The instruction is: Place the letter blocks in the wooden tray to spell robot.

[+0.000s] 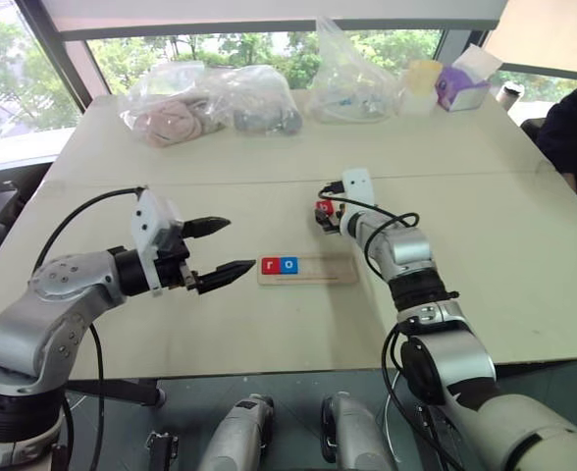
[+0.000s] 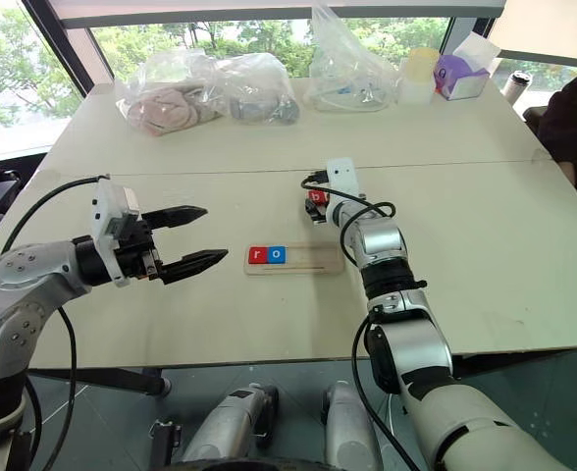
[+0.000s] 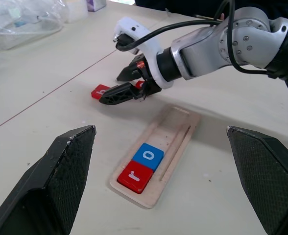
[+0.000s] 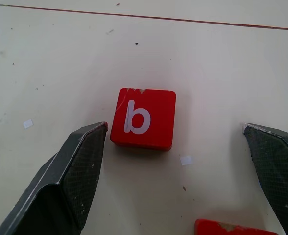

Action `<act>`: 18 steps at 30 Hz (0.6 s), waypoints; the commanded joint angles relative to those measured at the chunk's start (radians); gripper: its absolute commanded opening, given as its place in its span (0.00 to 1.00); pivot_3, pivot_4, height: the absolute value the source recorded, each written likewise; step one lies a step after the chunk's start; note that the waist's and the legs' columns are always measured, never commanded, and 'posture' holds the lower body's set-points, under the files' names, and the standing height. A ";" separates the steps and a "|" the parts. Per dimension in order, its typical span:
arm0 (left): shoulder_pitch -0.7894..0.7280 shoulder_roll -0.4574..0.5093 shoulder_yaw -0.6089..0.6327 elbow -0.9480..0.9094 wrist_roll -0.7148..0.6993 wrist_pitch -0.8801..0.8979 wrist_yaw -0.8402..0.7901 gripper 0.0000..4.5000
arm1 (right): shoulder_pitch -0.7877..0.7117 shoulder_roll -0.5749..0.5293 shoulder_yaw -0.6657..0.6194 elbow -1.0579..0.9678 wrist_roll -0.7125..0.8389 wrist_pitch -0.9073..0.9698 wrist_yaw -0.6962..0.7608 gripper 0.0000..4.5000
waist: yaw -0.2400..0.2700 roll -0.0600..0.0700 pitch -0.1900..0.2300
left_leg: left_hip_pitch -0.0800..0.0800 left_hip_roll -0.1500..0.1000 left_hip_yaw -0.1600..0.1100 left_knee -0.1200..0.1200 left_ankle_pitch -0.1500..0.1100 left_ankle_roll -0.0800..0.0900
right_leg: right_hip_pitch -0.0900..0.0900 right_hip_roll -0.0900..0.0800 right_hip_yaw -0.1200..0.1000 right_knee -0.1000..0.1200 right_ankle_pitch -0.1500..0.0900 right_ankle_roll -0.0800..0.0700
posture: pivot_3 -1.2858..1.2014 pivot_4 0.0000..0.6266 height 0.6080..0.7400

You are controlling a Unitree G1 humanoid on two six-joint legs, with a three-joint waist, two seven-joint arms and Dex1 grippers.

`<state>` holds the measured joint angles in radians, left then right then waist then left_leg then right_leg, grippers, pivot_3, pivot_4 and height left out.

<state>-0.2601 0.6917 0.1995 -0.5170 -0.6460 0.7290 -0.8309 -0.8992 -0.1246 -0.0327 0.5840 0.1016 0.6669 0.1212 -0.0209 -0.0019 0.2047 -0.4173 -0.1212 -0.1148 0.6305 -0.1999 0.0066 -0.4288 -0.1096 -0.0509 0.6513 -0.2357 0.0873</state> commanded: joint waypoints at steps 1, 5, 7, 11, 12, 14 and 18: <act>-0.009 0.013 0.001 -0.014 -0.005 -0.030 0.002 0.99 | -0.029 0.037 0.010 0.032 -0.007 -0.027 -0.002 1.00 | -0.001 0.000 0.000 | 0.000 0.000 0.000 0.000 0.000 0.000 | 0.000 0.000 0.000 0.000 0.000 0.000 | 0.52 0.24 0.92; -0.007 0.014 -0.009 -0.011 -0.003 -0.039 0.007 0.99 | -0.035 0.055 0.017 0.061 -0.021 -0.052 -0.008 1.00 | -0.001 0.000 0.000 | 0.001 0.005 0.002 -0.001 0.000 0.000 | 0.000 0.007 0.002 -0.002 0.002 -0.003 | 0.52 0.24 0.92; -0.006 0.011 -0.015 -0.015 -0.003 -0.042 0.012 0.99 | -0.043 0.063 0.022 0.082 -0.028 -0.069 -0.007 1.00 | -0.001 0.000 0.000 | 0.001 0.007 0.003 -0.001 0.000 0.000 | 0.000 0.007 0.003 -0.002 0.002 -0.004 | 0.52 0.24 0.92; -0.010 0.011 -0.020 -0.011 -0.001 -0.048 0.017 0.99 | -0.069 0.080 0.028 0.151 -0.046 -0.109 -0.019 1.00 | -0.002 0.000 0.000 | 0.003 0.010 0.005 -0.002 0.000 -0.001 | 0.000 0.011 0.005 -0.002 0.004 -0.006 | 0.52 0.24 0.92; -0.011 0.011 -0.021 -0.007 0.003 -0.052 0.017 0.99 | -0.076 0.084 0.030 0.171 -0.054 -0.120 -0.023 1.00 | -0.003 0.000 0.000 | 0.003 0.011 0.006 -0.002 0.000 -0.001 | 0.000 0.011 0.005 -0.003 0.004 -0.006 | 0.52 0.24 0.92; -0.022 0.009 -0.023 0.002 0.004 -0.052 0.022 1.00 | -0.088 0.088 0.025 0.208 -0.059 -0.138 -0.030 0.88 | -0.003 0.000 0.000 | 0.004 0.013 0.007 -0.002 0.000 -0.001 | 0.000 0.013 0.006 -0.003 0.005 -0.008 | 0.52 0.24 0.92; -0.034 0.011 -0.028 0.015 0.007 -0.060 0.028 1.00 | -0.102 0.097 0.019 0.245 -0.062 -0.165 -0.036 0.50 | -0.003 0.000 0.000 | 0.006 0.014 0.007 -0.003 0.000 -0.001 | 0.001 0.014 0.007 -0.003 0.006 -0.009 | 0.52 0.24 0.92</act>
<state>-0.2801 0.6954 0.1707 -0.4925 -0.6420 0.6881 -0.8043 -0.9862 -0.0466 -0.0151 0.8040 0.0407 0.5051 0.0846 -0.0239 -0.0021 0.2046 -0.4108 -0.1075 -0.1075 0.6275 -0.1998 0.0054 -0.4280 -0.0959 -0.0435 0.6481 -0.2301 0.0778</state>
